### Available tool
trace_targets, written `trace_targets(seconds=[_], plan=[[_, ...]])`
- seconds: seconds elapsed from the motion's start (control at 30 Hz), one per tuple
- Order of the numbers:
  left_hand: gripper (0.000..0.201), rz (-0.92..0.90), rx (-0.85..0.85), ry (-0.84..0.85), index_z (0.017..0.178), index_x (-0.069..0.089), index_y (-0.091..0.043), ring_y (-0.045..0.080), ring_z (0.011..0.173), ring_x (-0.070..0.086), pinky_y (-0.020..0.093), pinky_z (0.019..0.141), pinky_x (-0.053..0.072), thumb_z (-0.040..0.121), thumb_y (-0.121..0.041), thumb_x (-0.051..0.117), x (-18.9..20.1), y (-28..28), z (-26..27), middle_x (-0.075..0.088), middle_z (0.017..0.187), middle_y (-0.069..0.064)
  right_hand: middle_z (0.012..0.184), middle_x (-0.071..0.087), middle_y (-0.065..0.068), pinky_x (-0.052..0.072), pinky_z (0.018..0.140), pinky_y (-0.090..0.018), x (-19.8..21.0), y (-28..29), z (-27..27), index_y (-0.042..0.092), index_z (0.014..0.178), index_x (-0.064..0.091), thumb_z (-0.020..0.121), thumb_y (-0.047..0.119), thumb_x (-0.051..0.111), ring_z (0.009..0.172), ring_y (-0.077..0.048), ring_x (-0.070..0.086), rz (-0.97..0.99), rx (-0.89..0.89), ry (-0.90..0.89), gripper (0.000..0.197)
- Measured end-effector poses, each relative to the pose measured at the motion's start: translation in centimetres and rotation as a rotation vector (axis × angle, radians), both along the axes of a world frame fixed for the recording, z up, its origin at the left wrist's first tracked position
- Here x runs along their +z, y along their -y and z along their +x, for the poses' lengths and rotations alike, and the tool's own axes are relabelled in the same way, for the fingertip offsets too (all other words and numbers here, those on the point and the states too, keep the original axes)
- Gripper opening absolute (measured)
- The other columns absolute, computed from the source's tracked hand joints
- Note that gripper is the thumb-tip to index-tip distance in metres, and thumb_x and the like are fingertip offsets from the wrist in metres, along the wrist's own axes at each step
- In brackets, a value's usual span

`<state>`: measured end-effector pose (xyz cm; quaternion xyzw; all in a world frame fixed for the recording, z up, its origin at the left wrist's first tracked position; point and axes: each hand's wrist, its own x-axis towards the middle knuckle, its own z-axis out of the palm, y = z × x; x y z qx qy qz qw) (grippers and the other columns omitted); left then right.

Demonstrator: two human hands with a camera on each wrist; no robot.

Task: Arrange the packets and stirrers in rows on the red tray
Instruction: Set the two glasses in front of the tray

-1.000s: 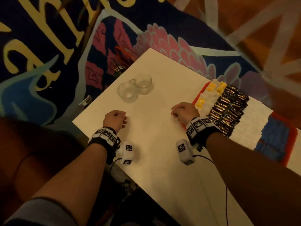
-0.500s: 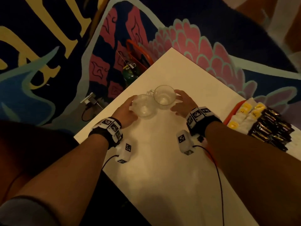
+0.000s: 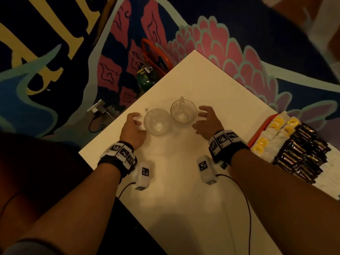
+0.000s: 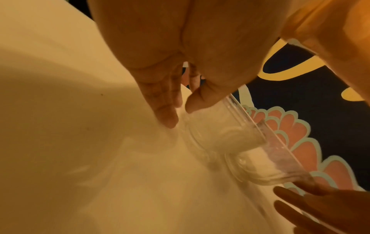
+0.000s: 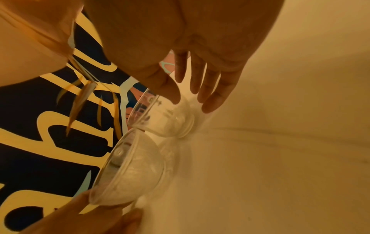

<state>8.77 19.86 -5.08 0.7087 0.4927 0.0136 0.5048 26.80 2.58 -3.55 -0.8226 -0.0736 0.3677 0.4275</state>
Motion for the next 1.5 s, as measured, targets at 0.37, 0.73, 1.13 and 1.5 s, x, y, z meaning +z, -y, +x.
trace_targets(seconds=[0.37, 0.73, 1.13, 1.5], plan=[[0.062, 0.015, -0.09, 0.067, 0.116, 0.048, -0.033, 0.025, 0.108, 0.057, 0.031, 0.088, 0.044, 0.076, 0.01, 0.068, 0.4, 0.3, -0.9, 0.053, 0.12, -0.006, 0.11, 0.065, 0.004, 0.055, 0.087, -0.041, -0.6, 1.2, -2.1, 0.026, 0.101, 0.055, 0.078, 0.003, 0.064, 0.097, -0.023, 0.063, -0.073, 0.048, 0.049, 0.033], [0.016, -0.302, 0.265, 0.259, 0.092, 0.059, -0.016, 0.032, 0.076, 0.062, 0.048, 0.076, 0.057, 0.102, -0.012, 0.048, 0.6, 4.0, -3.4, 0.06, 0.1, 0.01, 0.126, 0.049, -0.011, 0.04, 0.086, -0.028, 1.1, -1.8, 2.3, 0.026, 0.127, 0.051, 0.085, 0.013, 0.065, 0.116, -0.03, 0.051, -0.34, 0.527, 0.415, 0.046], [0.019, -0.444, 0.331, 0.303, 0.092, 0.07, -0.006, 0.032, 0.075, 0.065, 0.041, 0.078, 0.055, 0.101, -0.015, 0.055, 0.4, 7.3, -3.7, 0.071, 0.085, 0.018, 0.105, 0.067, -0.009, 0.057, 0.082, -0.039, 0.9, 1.3, -3.7, 0.02, 0.099, 0.067, 0.092, 0.034, 0.061, 0.094, -0.025, 0.064, -0.158, 0.127, -0.111, 0.016], [0.012, -0.484, 0.377, 0.373, 0.088, 0.072, -0.005, 0.02, 0.071, 0.07, 0.027, 0.073, 0.061, 0.095, -0.009, 0.064, 1.0, 8.2, -2.4, 0.073, 0.078, 0.014, 0.082, 0.066, -0.007, 0.047, 0.062, -0.026, 2.1, 1.5, -7.1, 0.015, 0.076, 0.064, 0.099, 0.018, 0.051, 0.071, -0.016, 0.058, 0.117, -0.223, -0.345, 0.027]])
